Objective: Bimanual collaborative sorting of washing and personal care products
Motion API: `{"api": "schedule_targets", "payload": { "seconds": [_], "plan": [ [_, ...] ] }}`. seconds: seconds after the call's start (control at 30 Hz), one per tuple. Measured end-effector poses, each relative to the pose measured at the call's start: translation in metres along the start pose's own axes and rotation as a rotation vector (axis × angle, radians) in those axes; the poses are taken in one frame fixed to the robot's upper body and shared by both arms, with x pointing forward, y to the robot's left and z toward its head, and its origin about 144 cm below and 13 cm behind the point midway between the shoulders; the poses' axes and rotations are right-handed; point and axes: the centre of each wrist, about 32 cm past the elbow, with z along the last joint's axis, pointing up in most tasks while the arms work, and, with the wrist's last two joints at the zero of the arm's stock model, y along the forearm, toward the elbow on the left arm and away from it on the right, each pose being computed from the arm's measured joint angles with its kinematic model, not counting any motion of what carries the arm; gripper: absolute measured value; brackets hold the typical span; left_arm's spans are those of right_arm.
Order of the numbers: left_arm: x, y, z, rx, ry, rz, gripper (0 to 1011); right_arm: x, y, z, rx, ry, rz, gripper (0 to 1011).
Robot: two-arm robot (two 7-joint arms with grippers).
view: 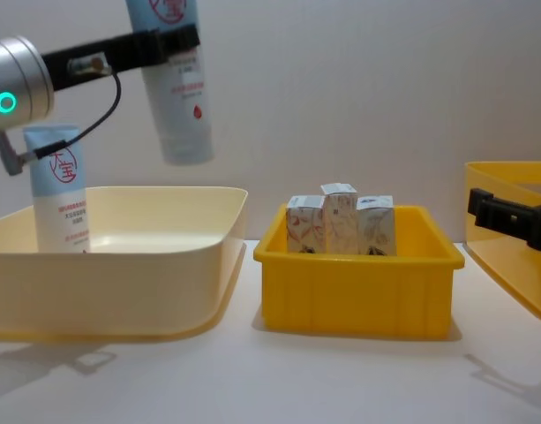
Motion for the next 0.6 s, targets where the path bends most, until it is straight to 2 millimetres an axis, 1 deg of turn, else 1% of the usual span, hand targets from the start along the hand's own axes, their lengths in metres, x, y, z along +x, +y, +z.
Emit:
{"api": "schedule_targets", "payload": {
  "seconds": [0.27, 0.6],
  "plan": [
    [-0.005, 0.0, 0.006, -0.033, 0.035, -0.103, 283, 0.0, 0.0, 0.0, 0.0, 0.0, 0.0, 1001],
    [-0.018, -0.003, 0.005, -0.042, 0.098, -0.247, 282, 0.0, 0.0, 0.0, 0.0, 0.0, 0.0, 1001]
  ]
}}
